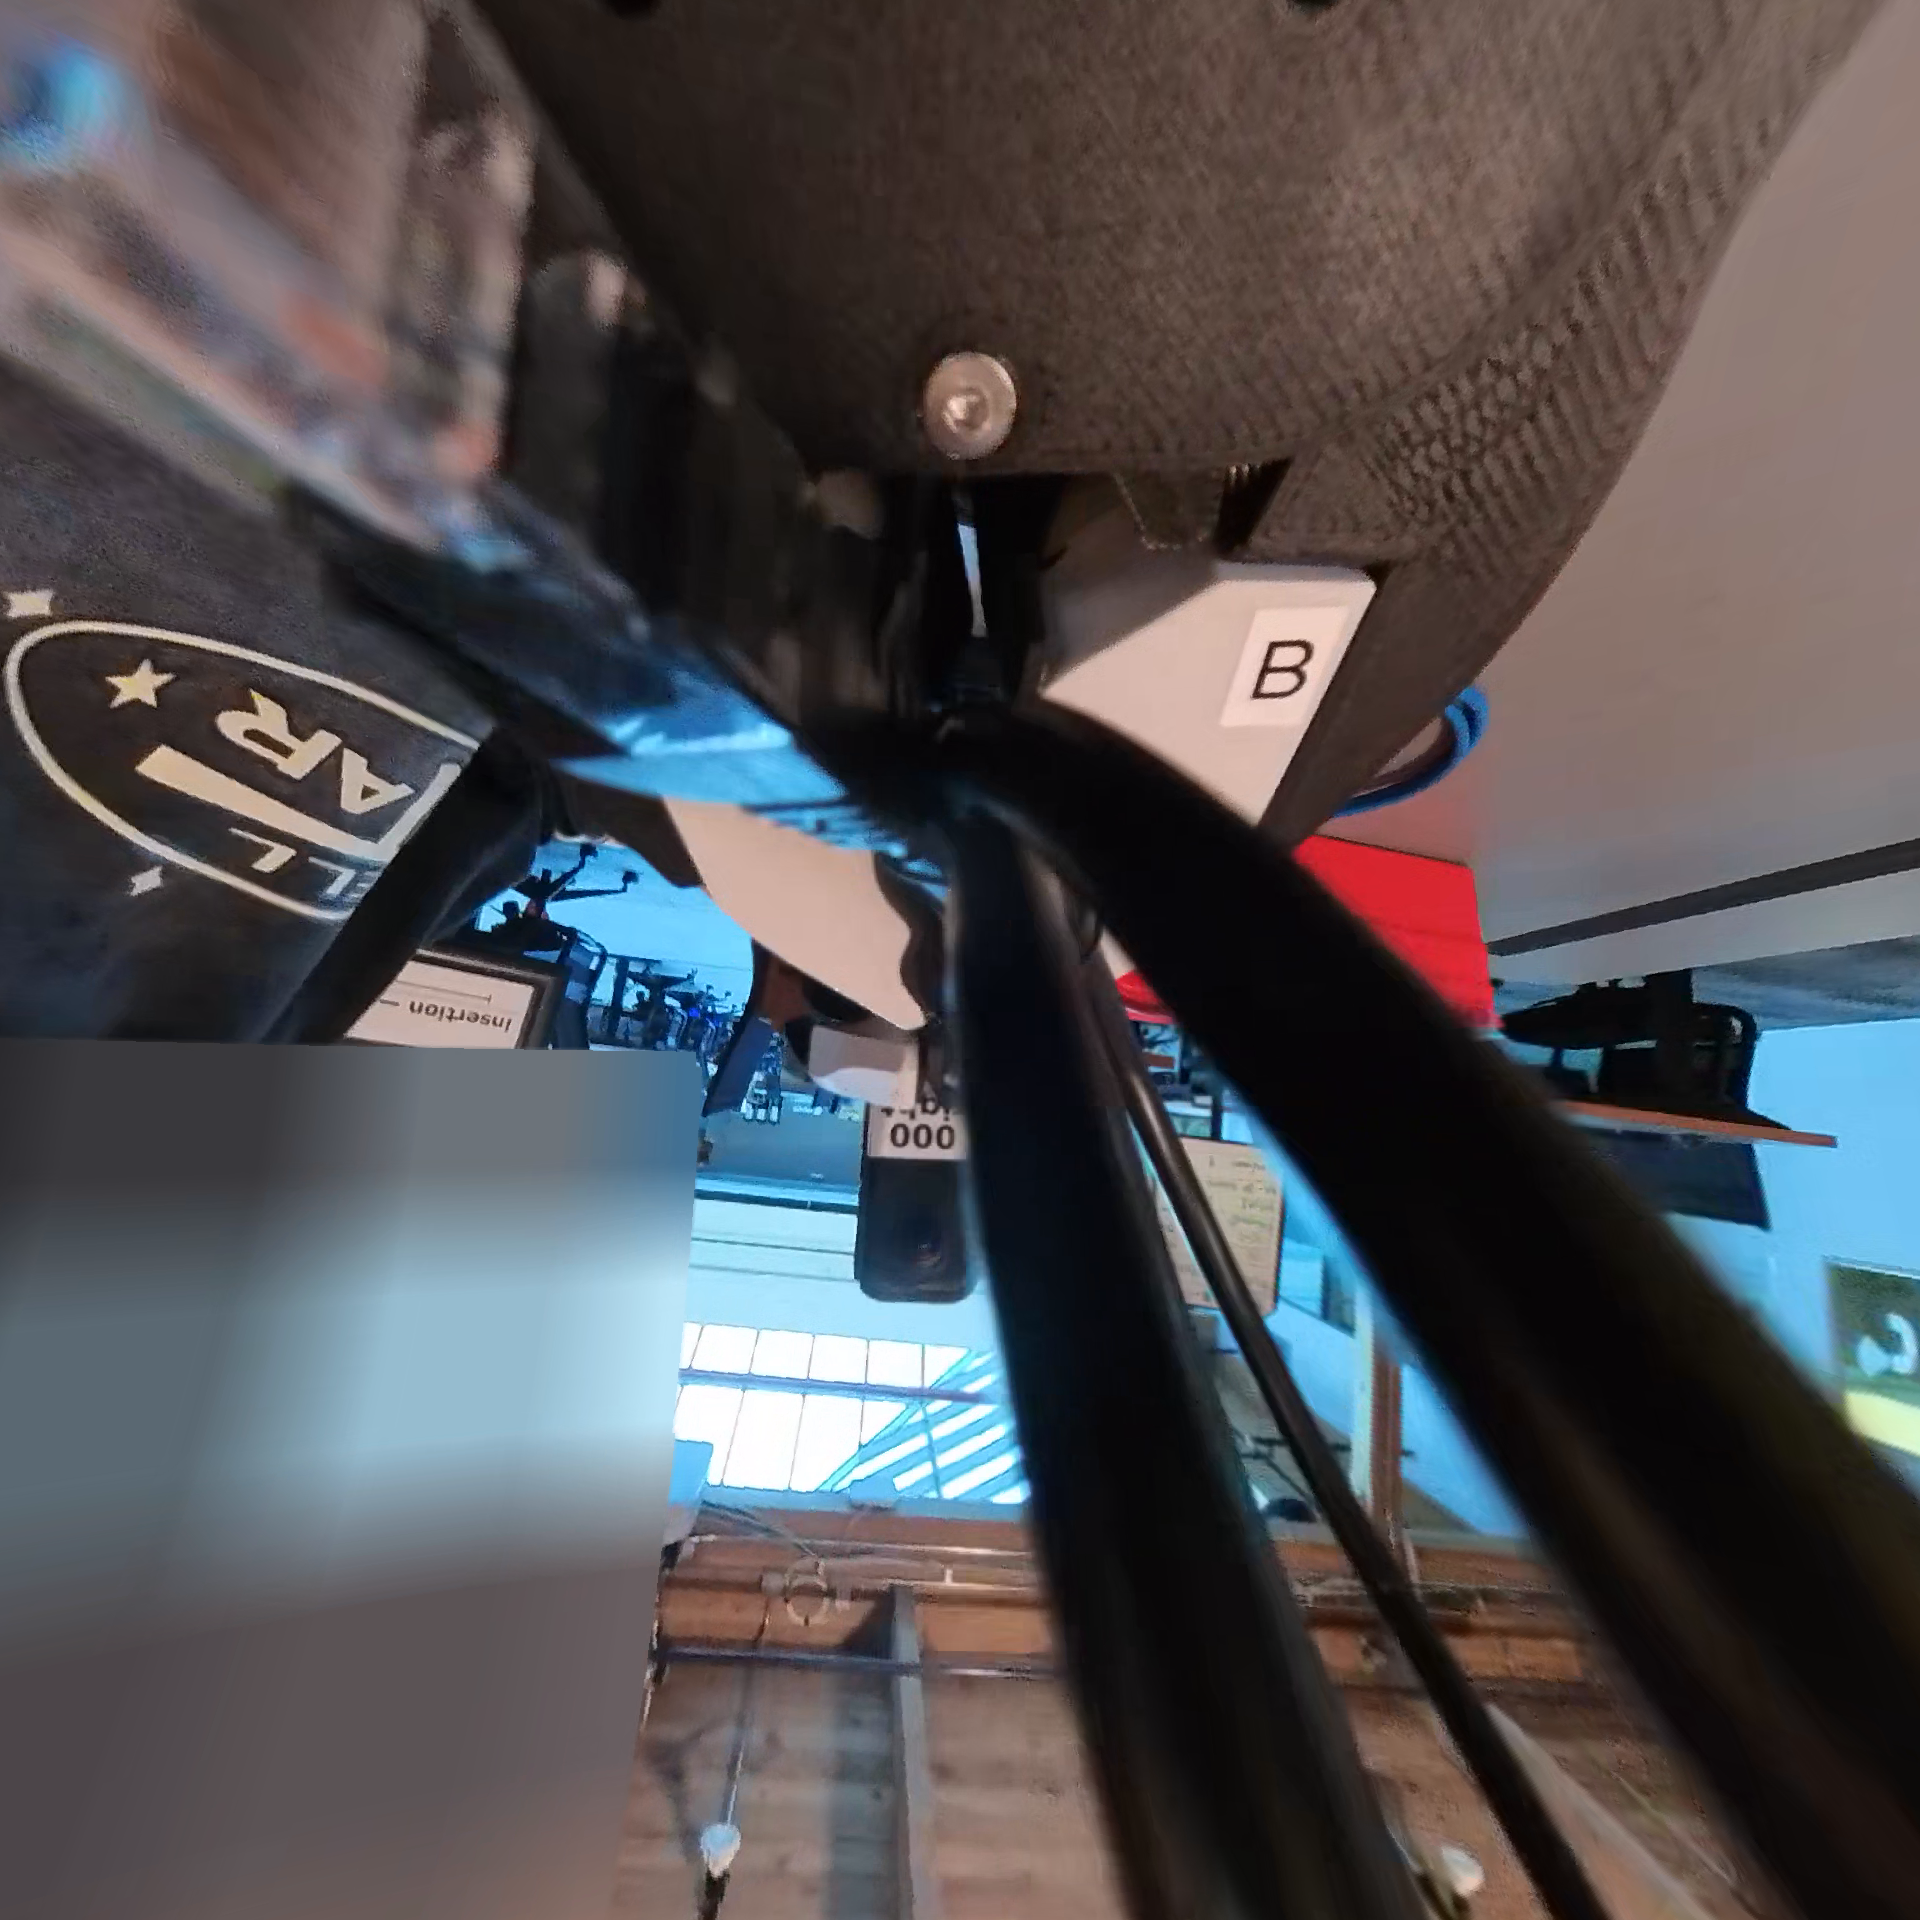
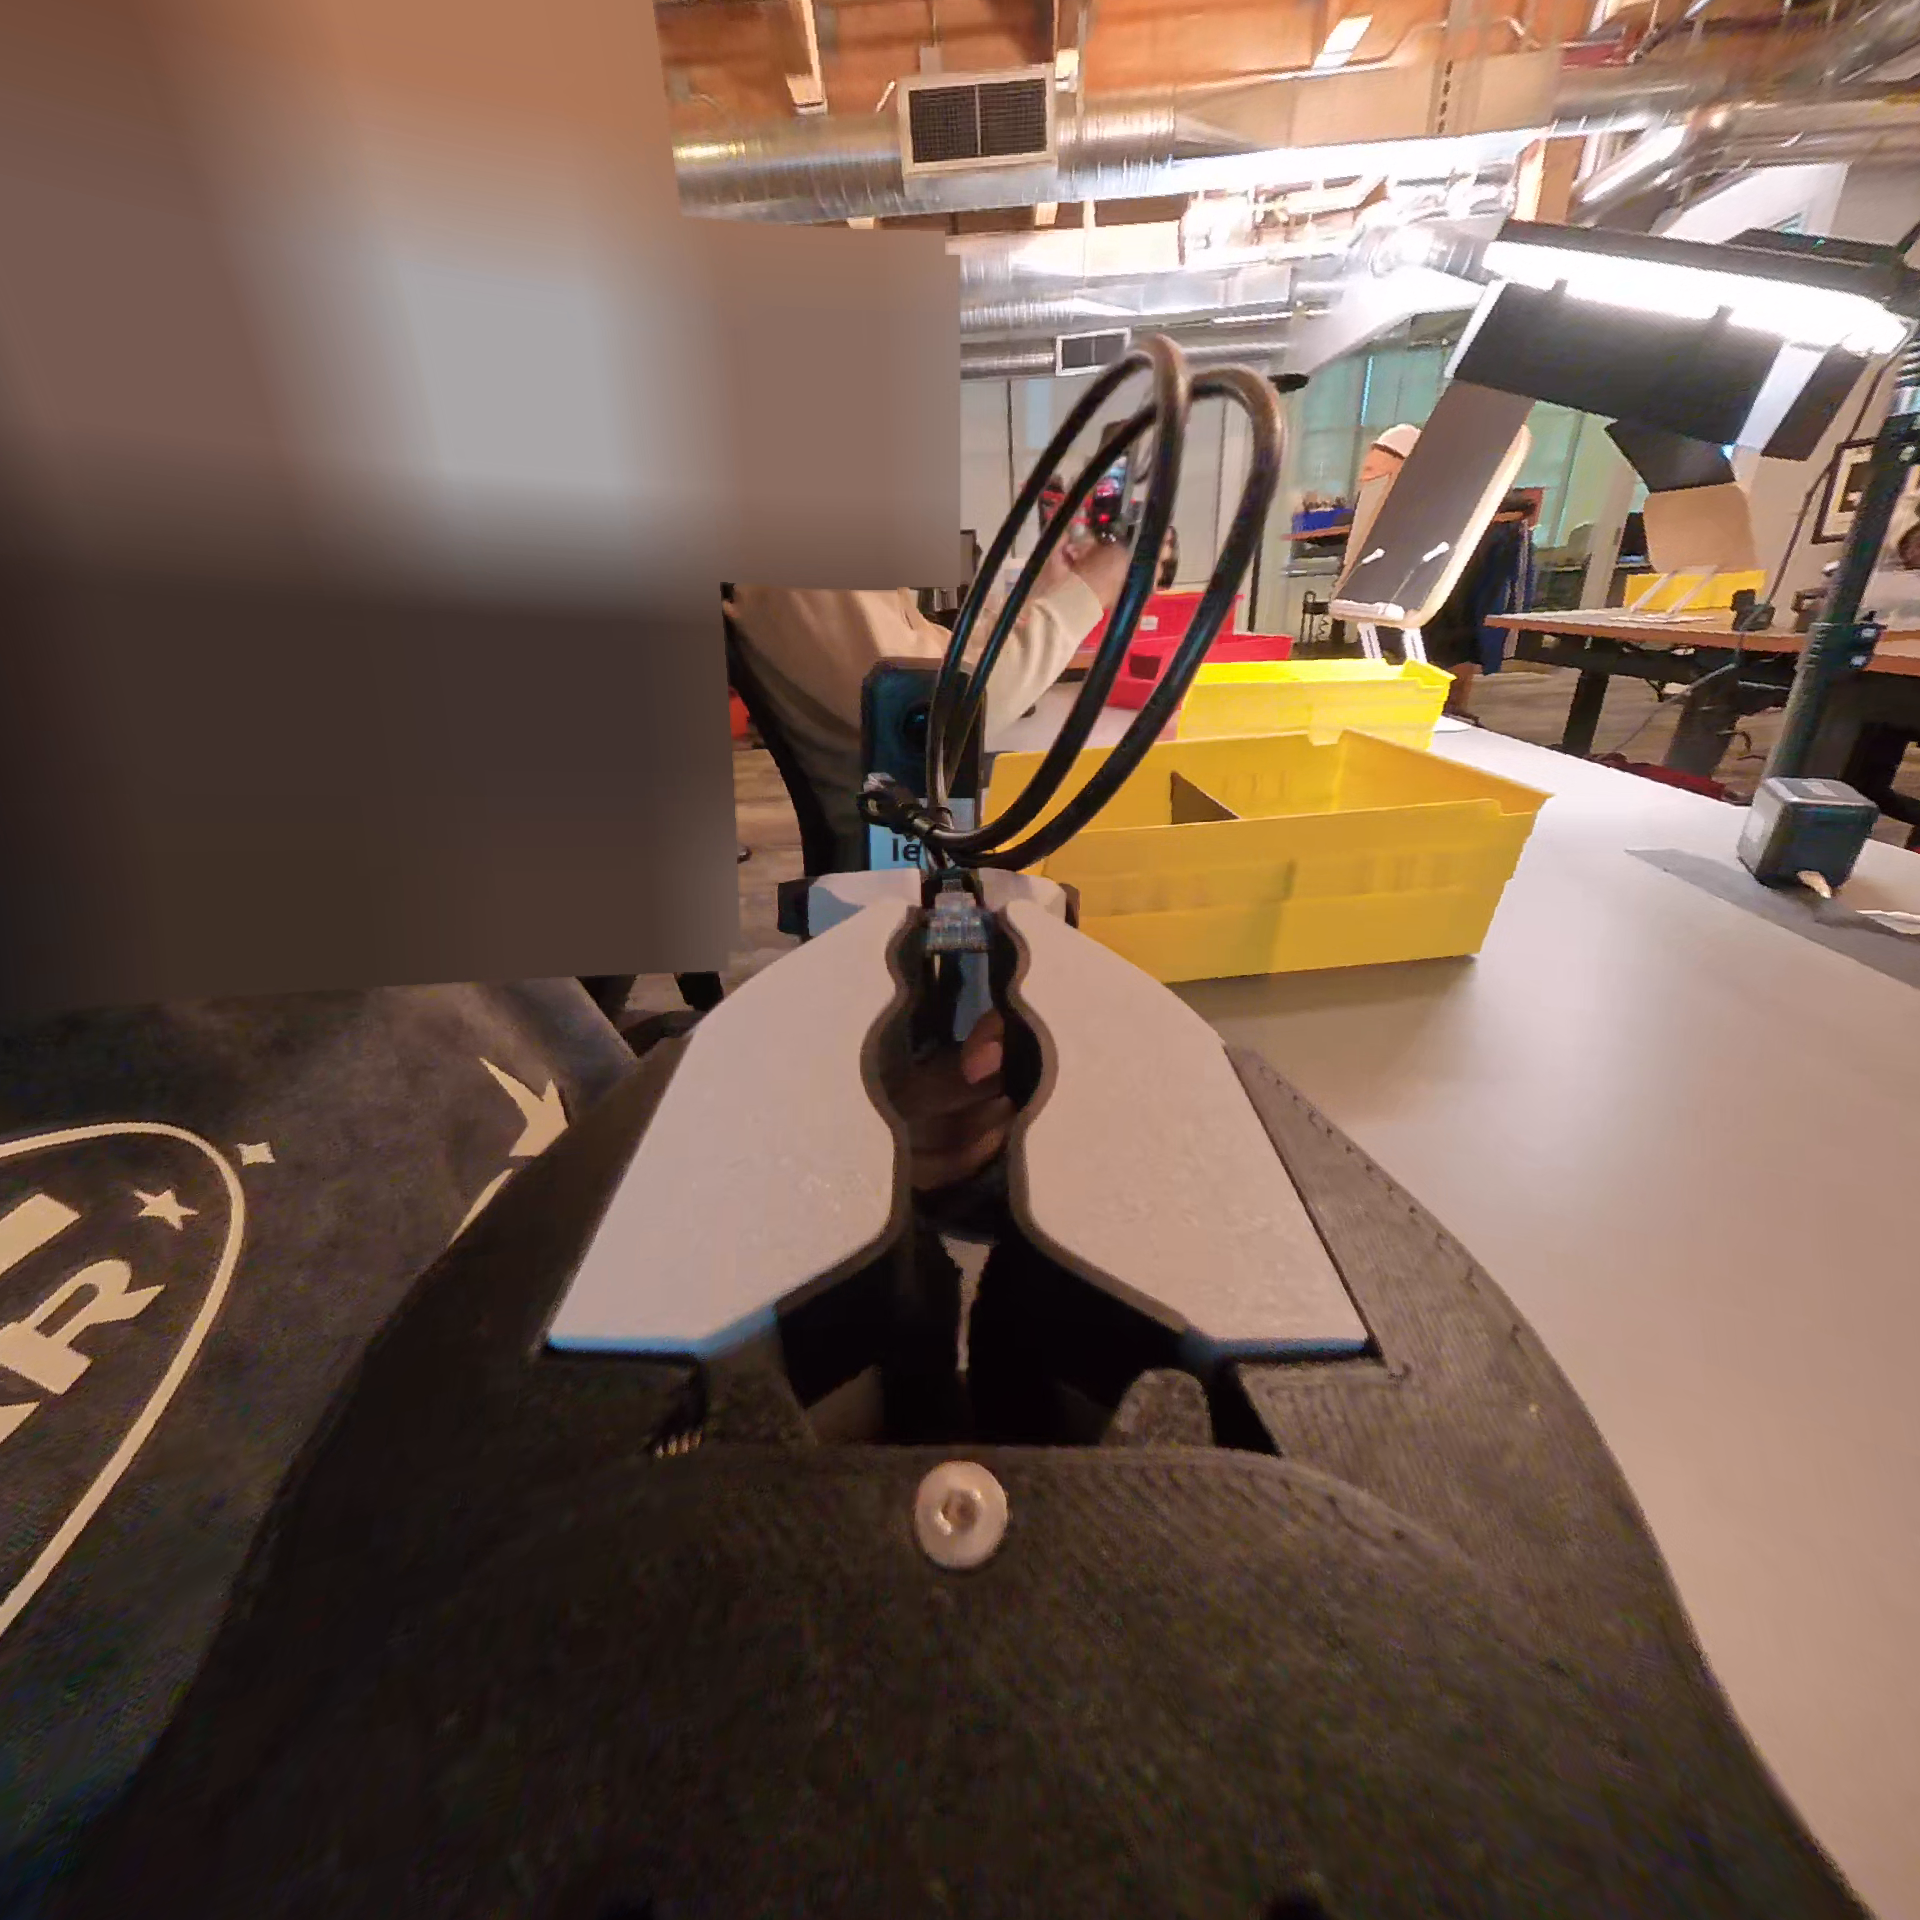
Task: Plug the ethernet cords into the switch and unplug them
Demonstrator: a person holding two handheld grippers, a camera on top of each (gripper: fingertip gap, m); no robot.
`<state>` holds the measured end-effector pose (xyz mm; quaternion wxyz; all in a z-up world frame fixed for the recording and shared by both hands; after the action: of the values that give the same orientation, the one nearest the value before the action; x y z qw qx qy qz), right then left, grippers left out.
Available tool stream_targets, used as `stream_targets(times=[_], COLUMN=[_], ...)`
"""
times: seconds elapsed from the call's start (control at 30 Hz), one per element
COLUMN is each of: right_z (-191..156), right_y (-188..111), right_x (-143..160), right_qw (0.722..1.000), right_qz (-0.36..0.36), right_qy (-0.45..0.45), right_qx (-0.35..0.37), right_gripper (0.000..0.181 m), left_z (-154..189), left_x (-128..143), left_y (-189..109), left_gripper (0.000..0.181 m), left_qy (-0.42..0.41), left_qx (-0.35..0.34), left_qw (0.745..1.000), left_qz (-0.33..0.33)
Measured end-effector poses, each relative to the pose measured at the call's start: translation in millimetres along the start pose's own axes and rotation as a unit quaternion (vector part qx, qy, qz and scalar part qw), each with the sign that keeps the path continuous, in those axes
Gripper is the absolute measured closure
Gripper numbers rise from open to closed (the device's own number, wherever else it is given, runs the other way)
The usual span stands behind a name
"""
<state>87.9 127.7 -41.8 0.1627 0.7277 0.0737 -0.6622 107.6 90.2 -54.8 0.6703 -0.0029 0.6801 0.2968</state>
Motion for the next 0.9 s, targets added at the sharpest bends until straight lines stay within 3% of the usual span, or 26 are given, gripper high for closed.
stream_targets(times=[0.03, 0.2, 0.37, 0.47, 0.5, 0.53, 0.67, 0.83, 0.9], right_z=[-1, -6, -6, -6, -6, -6, -9, -5, 0], right_y=[-1, 0, 1, 1, 1, 0, -2, -9, -23], right_x=[0, 10, 14, 14, 14, 14, 14, 17, 12], right_qw=[1.0, 0.999, 0.999, 0.999, 0.999, 0.999, 0.999, 1.0, 0.999], right_qz=[0.003, 0.018, 0.019, 0.019, 0.02, 0.021, 0.031, 0.007, -0.016], right_qy=[0.002, 0.028, 0.028, 0.021, 0.02, 0.02, 0.02, 0.012, -0.019], right_qx=[-0.003, -0.022, -0.027, -0.027, -0.026, -0.025, -0.022, 0.005, 0.031], right_gripper=[0.17, 0.17, 0.171, 0.17, 0.17, 0.17, 0.17, 0.167, 0.147], left_z=[1, 7, 7, 7, 7, 7, 10, 7, -2], left_x=[0, 12, 13, 12, 12, 11, 12, 17, 20], left_y=[0, 4, 3, 3, 3, 3, 5, 7, 3], left_gripper=[0.171, 0.162, 0.169, 0.141, 0.087, 0.087, 0.169, 0.17, 0.17], left_qy=[0.003, 0.025, 0.014, -0.001, -0.005, -0.007, 0.0, 0.018, 0.052], left_qx=[0.003, 0.016, 0.019, 0.021, 0.022, 0.022, 0.021, 0.004, -0.031], left_qw=[1.0, 0.998, 0.998, 0.999, 0.999, 0.999, 0.999, 0.998, 0.992], left_qz=[-0.004, -0.058, -0.053, -0.04, -0.037, -0.035, -0.037, -0.067, -0.11])
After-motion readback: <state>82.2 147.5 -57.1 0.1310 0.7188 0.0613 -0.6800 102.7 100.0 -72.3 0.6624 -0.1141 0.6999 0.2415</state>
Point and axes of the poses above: each gripper's, where its closed fingertips meet, y out along the fingers, x out of its underside, z = x × y across the jaws, the point moved 2 cm from there along -y, back along the fingers, and after that the axes turned 5 degrees about x, right-handed, at the moved point
